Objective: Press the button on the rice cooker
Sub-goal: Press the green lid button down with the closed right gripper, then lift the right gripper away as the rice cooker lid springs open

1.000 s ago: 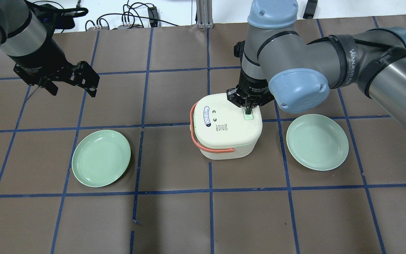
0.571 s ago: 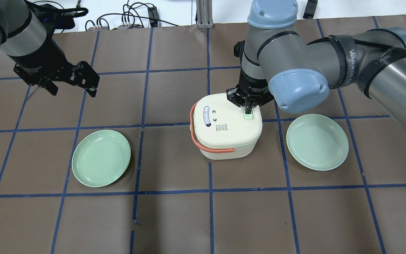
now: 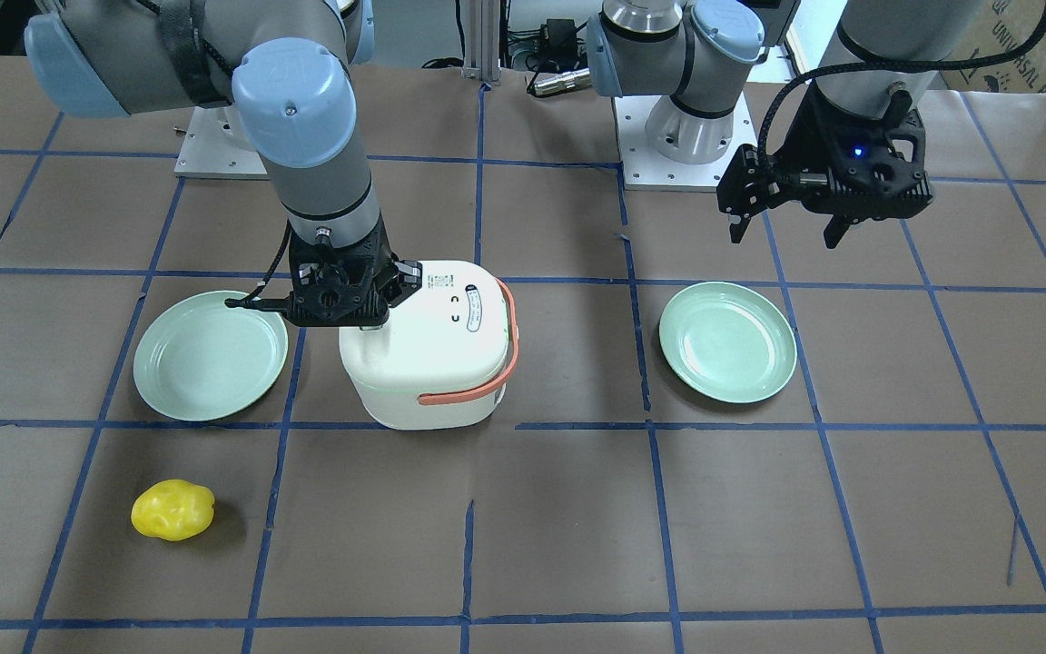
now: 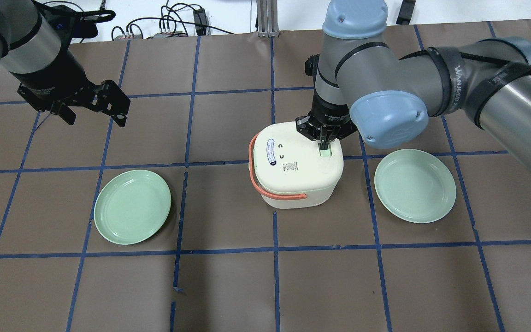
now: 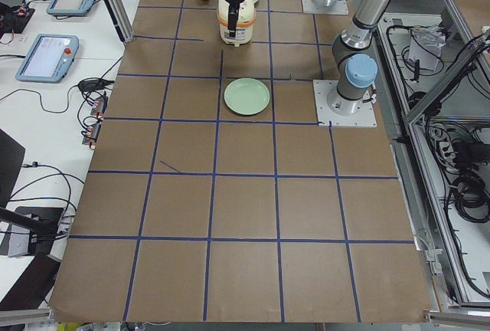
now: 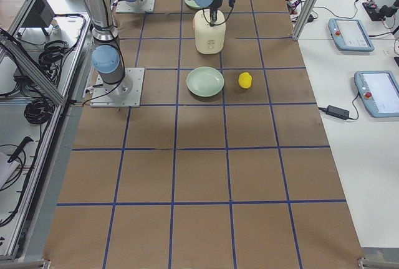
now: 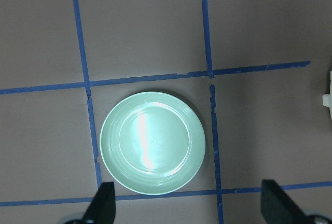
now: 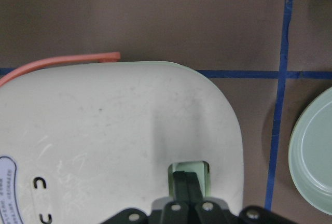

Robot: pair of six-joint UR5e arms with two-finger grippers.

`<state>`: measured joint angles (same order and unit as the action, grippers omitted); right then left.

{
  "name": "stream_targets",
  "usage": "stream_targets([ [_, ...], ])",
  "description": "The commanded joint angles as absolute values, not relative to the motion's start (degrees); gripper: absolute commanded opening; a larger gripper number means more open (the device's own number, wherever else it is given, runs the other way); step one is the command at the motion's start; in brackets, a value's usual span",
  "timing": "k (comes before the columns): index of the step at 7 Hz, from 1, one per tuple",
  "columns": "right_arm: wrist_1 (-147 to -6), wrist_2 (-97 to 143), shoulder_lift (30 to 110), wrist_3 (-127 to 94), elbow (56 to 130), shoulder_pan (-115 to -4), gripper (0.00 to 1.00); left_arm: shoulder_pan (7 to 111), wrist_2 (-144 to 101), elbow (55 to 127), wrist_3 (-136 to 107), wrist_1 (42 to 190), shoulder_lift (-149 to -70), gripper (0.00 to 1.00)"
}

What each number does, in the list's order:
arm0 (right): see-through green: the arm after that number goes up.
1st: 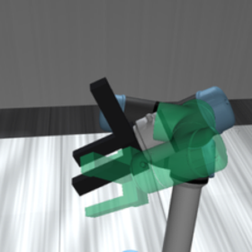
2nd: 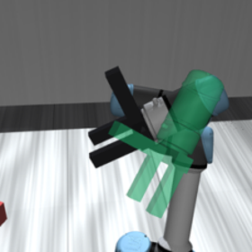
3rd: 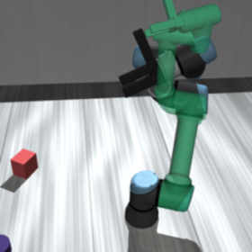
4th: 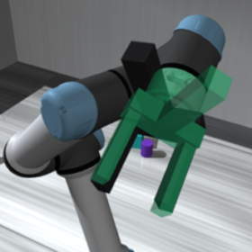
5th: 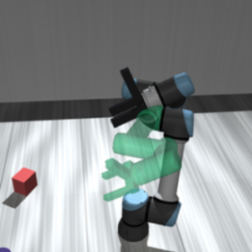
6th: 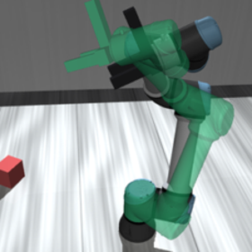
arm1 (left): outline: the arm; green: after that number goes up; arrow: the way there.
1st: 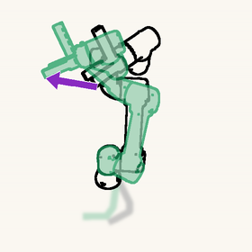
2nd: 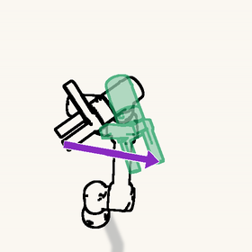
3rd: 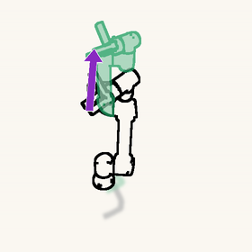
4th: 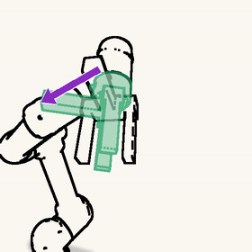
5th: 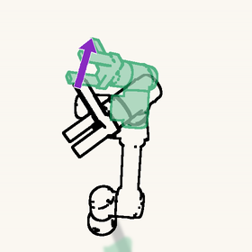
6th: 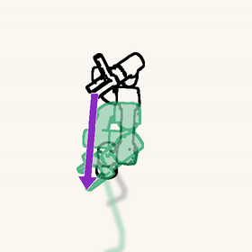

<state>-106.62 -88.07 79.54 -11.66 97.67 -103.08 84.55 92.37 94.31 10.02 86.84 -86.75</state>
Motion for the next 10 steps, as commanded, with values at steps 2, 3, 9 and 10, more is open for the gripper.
stream_targets([
  [2,-106.70,-88.07,79.45,-11.86,97.56,-103.10,0.12,84.55,92.37,94.31,10.02,86.84,-86.75,1.00],
  [3,-106.70,-88.07,79.45,-11.95,96.86,-103.10,0.15,84.55,92.37,94.31,10.02,86.84,-86.75,1.00],
  [9,-96.63,-88.16,81.12,-12.13,87.83,-101.00,0.47,84.55,92.37,94.31,10.02,86.84,-86.75,1.00],
  [10,-93.55,-88.15,81.12,-12.04,85.45,-99.68,0.50,84.55,92.37,94.31,10.02,86.84,-86.75,1.00],
])
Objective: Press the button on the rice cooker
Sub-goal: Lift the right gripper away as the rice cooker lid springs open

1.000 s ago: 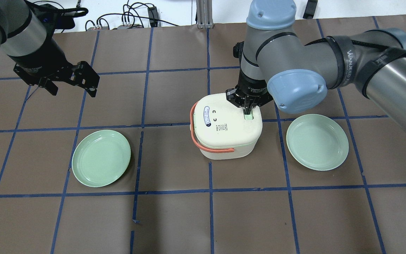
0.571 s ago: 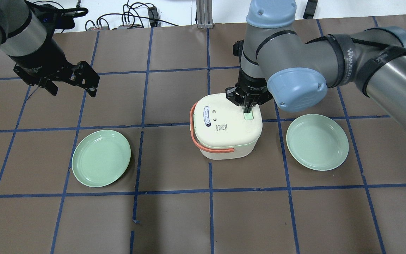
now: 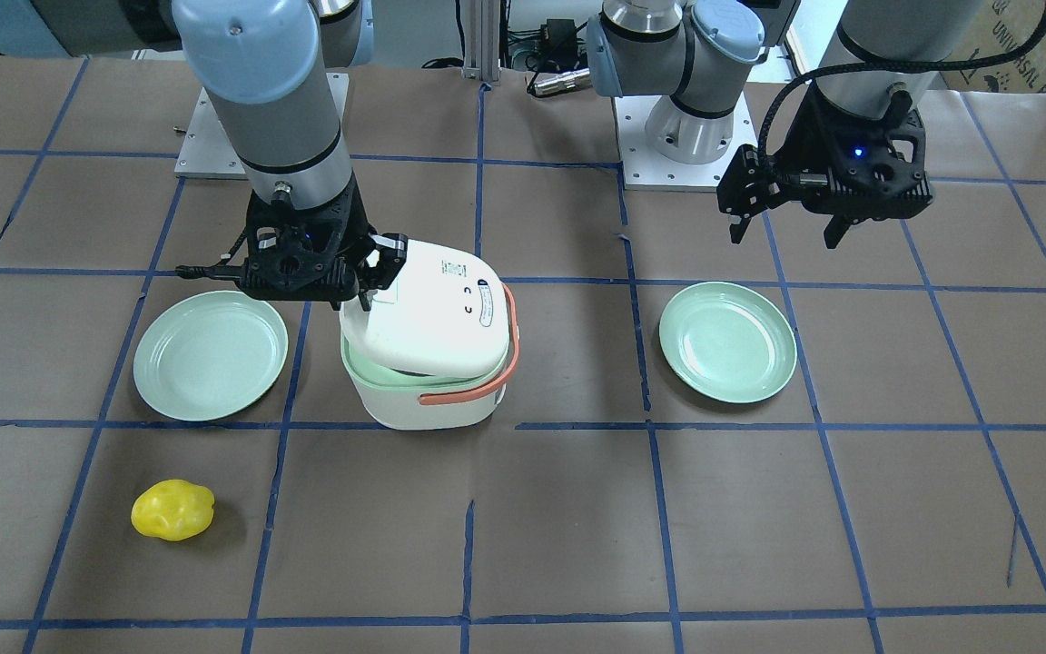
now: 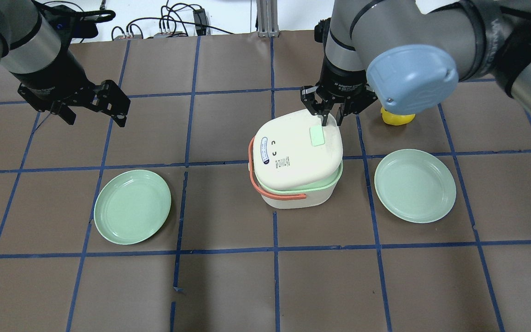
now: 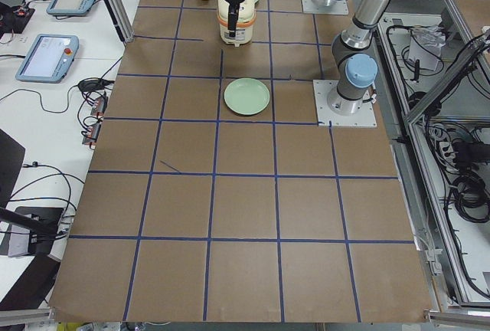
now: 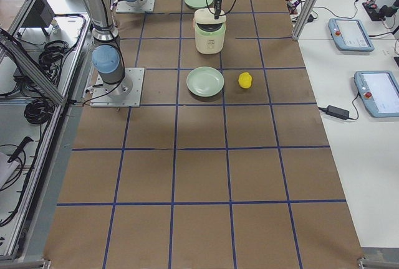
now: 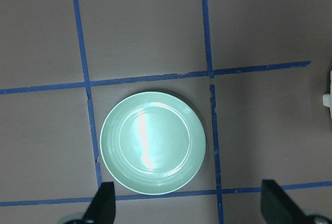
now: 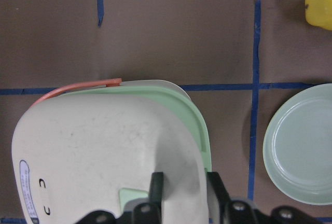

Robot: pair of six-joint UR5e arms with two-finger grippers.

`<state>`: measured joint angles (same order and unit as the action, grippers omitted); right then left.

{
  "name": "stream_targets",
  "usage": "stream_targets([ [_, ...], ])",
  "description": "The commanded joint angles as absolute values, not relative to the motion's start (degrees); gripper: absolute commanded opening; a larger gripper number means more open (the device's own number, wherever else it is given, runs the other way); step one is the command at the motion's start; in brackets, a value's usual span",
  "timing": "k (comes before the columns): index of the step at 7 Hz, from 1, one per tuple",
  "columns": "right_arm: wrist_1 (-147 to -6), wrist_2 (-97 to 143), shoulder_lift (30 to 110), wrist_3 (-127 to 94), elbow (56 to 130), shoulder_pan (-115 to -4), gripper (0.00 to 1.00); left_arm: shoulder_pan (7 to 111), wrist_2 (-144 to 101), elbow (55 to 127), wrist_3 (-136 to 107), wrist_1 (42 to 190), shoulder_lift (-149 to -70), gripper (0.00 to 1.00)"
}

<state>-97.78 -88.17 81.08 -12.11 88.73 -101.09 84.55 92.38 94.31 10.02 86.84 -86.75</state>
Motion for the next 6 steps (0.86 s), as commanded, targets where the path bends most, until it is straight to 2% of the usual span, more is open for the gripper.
stream_targets([
  [1,-91.86,-88.15,81.30,-11.69,83.78,-98.97,0.52,84.55,92.37,94.31,10.02,86.84,-86.75,1.00],
  [4,-82.63,-89.12,84.80,-4.89,79.11,-92.75,0.57,84.55,92.46,94.31,10.02,86.84,-86.75,1.00],
  [6,-82.62,-89.30,88.57,5.34,79.36,-87.30,0.76,84.55,92.37,94.31,10.02,86.84,-86.75,1.00],
])
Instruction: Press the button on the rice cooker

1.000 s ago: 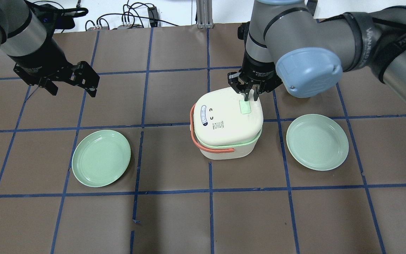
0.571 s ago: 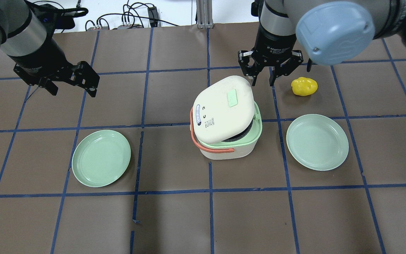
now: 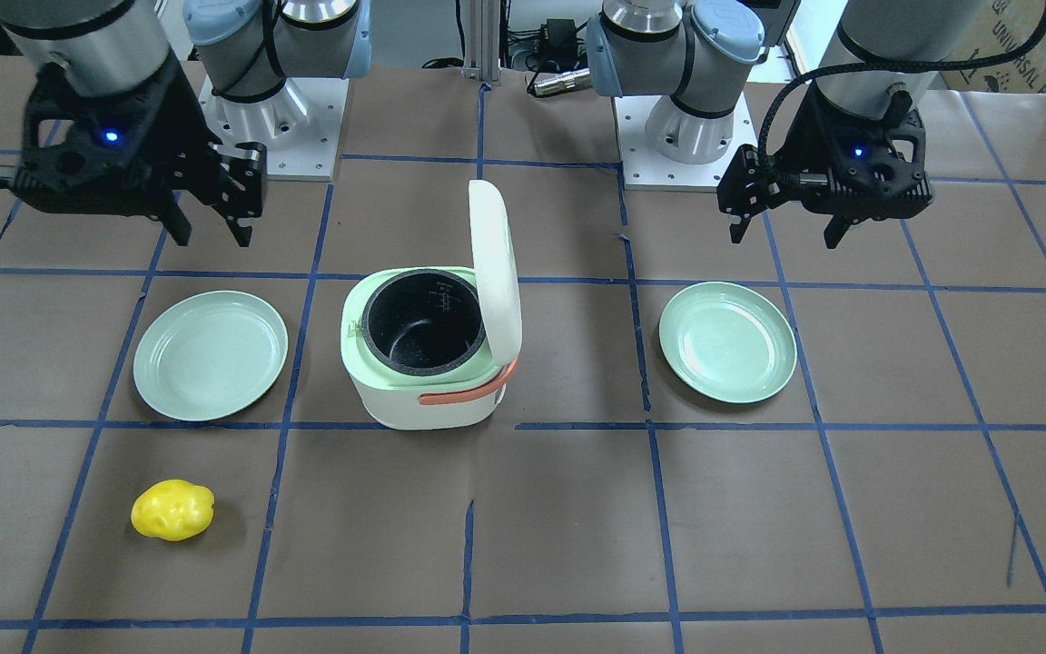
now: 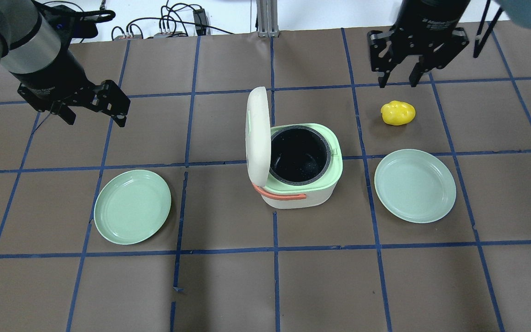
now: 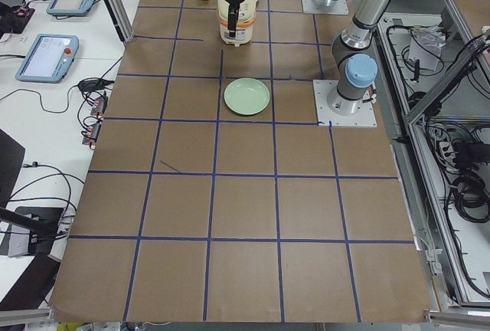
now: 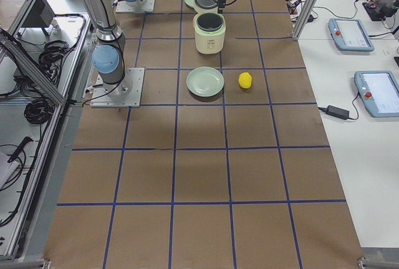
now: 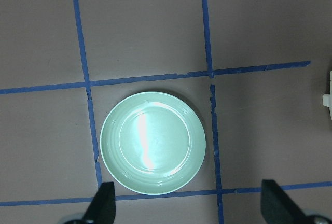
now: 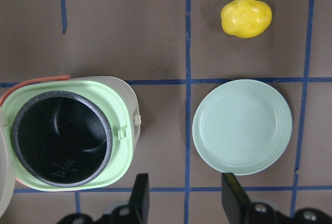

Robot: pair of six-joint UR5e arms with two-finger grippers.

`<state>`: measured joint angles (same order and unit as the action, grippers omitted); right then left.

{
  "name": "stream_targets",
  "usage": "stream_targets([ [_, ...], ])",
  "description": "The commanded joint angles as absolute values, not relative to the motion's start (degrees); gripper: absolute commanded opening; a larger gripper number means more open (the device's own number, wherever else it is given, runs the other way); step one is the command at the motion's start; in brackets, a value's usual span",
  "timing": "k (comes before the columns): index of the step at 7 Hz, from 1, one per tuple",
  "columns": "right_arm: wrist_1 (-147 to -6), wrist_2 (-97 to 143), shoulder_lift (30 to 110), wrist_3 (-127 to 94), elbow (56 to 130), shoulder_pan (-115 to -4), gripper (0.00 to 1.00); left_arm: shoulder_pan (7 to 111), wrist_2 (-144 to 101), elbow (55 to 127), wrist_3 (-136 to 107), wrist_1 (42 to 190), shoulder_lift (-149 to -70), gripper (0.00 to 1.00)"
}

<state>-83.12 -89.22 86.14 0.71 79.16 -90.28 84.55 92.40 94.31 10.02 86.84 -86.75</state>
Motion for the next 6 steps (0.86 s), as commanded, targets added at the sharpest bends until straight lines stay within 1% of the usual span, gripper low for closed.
stream_targets([
  [1,-82.53,-89.04,89.03,4.40,80.06,-87.36,0.80,84.55,92.46,94.31,10.02,86.84,-86.75,1.00],
  [2,-83.31,-88.34,88.95,3.87,81.55,-87.36,0.85,84.55,92.37,94.31,10.02,86.84,-86.75,1.00],
  [3,-84.45,-88.42,88.95,3.26,83.30,-87.54,0.88,84.55,92.46,94.31,10.02,86.84,-86.75,1.00],
  [4,-87.16,-88.94,89.03,2.99,84.63,-87.63,1.00,84.55,92.37,94.31,10.02,86.84,-86.75,1.00],
  [6,-87.27,-88.42,88.86,-0.58,85.43,-88.15,1.00,84.55,92.46,94.31,10.02,86.84,-86.75,1.00],
])
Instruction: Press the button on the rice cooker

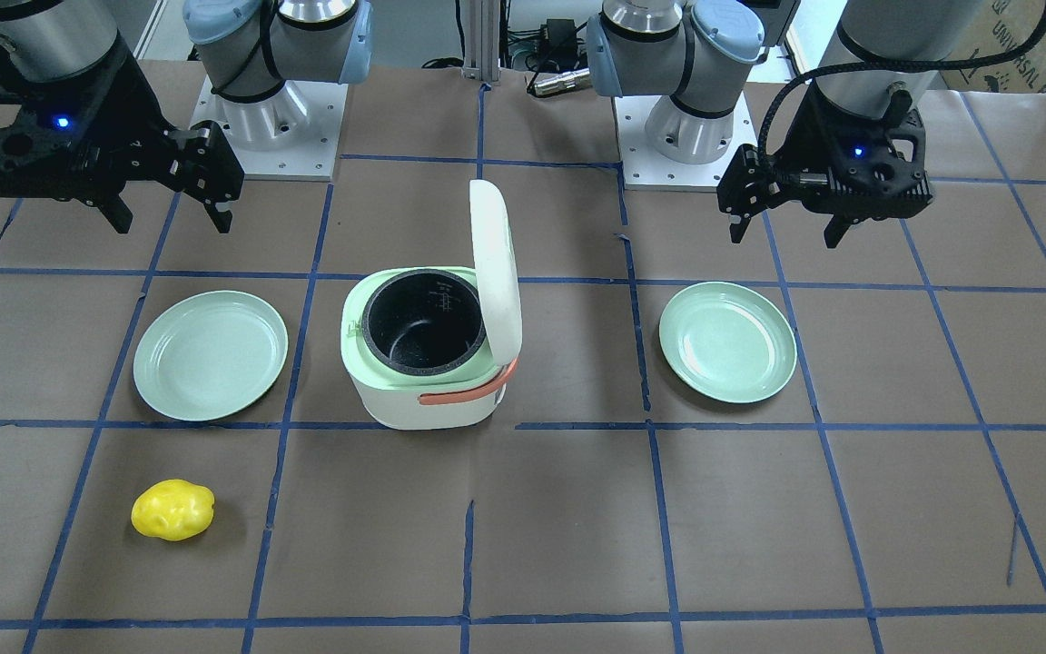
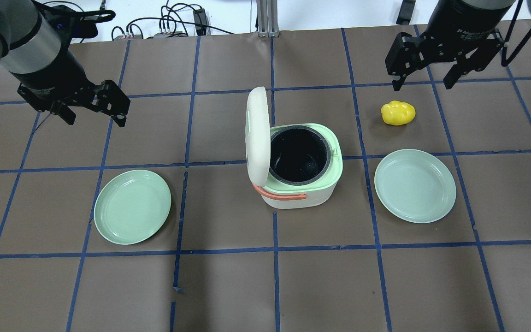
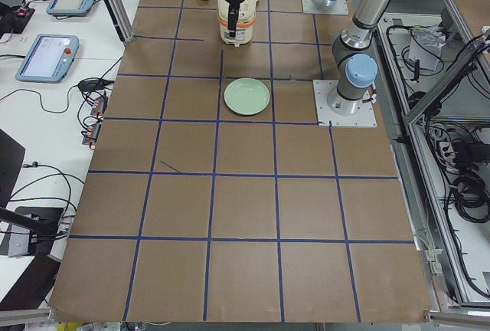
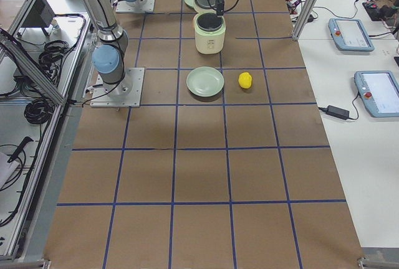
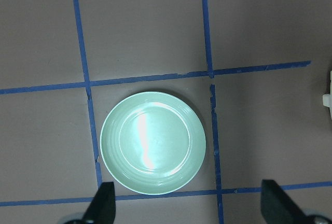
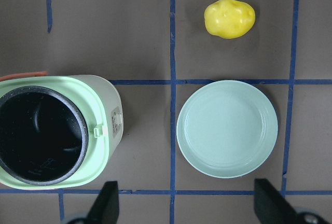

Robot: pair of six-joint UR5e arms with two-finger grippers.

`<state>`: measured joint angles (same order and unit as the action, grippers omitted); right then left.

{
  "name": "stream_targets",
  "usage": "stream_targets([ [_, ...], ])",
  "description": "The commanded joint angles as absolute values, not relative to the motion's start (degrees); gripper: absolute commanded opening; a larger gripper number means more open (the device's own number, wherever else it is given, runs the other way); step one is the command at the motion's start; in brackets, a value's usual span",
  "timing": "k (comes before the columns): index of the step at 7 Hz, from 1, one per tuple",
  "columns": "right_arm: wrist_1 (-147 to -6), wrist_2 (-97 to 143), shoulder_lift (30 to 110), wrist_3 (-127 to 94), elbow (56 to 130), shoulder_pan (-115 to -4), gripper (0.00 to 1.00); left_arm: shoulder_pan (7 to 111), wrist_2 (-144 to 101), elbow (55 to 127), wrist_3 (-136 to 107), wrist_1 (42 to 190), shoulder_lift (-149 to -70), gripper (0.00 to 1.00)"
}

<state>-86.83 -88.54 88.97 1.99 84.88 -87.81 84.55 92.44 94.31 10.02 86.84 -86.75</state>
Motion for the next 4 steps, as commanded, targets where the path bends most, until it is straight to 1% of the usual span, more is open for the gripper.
stream_targets([
  [1,-87.45,-88.59,88.25,-1.22,85.43,-88.76,1.00,84.55,92.37,94.31,10.02,86.84,-86.75,1.00],
  [4,-90.62,-89.12,87.28,-0.97,85.52,-89.65,1.00,84.55,92.37,94.31,10.02,86.84,-86.75,1.00],
])
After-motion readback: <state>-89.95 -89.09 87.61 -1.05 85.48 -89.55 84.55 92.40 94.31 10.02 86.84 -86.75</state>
